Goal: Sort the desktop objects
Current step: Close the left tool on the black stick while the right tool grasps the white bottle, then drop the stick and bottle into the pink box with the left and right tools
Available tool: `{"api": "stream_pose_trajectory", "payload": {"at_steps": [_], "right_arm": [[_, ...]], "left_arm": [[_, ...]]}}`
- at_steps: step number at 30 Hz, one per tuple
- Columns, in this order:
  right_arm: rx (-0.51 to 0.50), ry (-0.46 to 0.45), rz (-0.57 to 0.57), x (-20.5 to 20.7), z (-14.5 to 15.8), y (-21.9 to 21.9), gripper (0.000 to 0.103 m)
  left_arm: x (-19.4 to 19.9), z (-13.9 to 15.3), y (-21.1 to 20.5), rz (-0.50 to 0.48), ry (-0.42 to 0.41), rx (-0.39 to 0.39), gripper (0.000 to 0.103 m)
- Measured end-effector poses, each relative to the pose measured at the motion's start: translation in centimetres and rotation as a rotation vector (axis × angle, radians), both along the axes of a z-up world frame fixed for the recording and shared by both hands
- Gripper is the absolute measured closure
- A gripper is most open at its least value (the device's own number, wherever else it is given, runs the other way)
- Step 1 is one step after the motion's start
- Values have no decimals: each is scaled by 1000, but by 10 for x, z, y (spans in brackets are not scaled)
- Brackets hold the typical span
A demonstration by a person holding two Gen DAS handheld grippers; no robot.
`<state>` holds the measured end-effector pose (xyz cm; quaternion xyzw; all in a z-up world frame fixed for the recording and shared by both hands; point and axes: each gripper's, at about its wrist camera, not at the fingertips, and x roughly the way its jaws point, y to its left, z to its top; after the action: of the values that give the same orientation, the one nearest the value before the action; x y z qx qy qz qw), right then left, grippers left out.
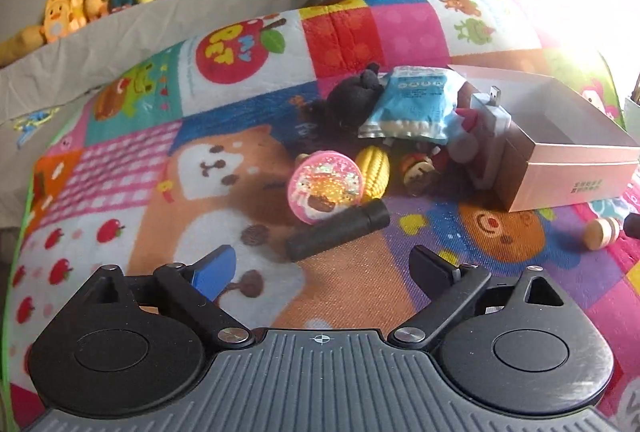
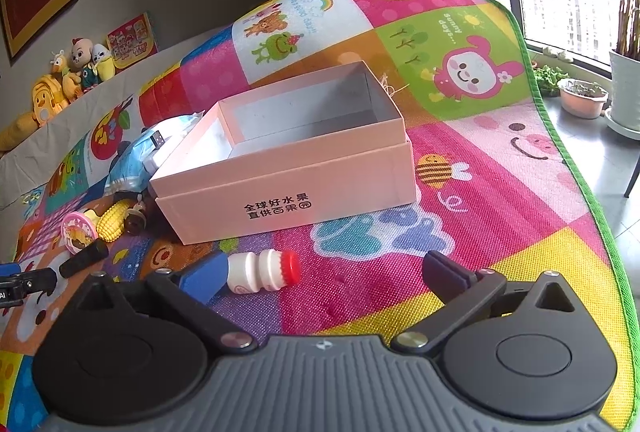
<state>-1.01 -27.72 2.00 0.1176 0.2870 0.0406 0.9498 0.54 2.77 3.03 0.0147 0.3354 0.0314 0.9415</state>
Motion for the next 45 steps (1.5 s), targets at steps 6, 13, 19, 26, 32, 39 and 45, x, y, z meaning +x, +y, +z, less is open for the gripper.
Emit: {"api": "stream_pose_trajectory", "payload": {"at_steps": [6, 13, 19, 26, 32, 39, 45], "right_arm": [[10, -8, -1, -1, 0, -1, 0], [-65, 34, -4, 4, -1, 9, 0], [-191, 86, 68, 15, -2, 35, 0], [-282, 97, 143, 29, -4, 59, 35], [-324, 88, 239, 6, 19, 60, 60], [-238, 103, 312, -37, 54, 28, 60], [-196, -6, 293, -57, 102, -4, 60]], "left_arm": [[39, -17, -11, 89, 44, -85, 10], [35, -18, -12, 67, 22, -64, 22], [-13, -8, -14, -59, 2, -52, 22], [-54, -5, -26, -179, 11, -51, 22], [-72, -2, -36, -258, 11, -34, 22], [-86, 17, -60, -421, -33, -5, 22], [-49, 53, -97, -530, -154, 22, 22]]}}
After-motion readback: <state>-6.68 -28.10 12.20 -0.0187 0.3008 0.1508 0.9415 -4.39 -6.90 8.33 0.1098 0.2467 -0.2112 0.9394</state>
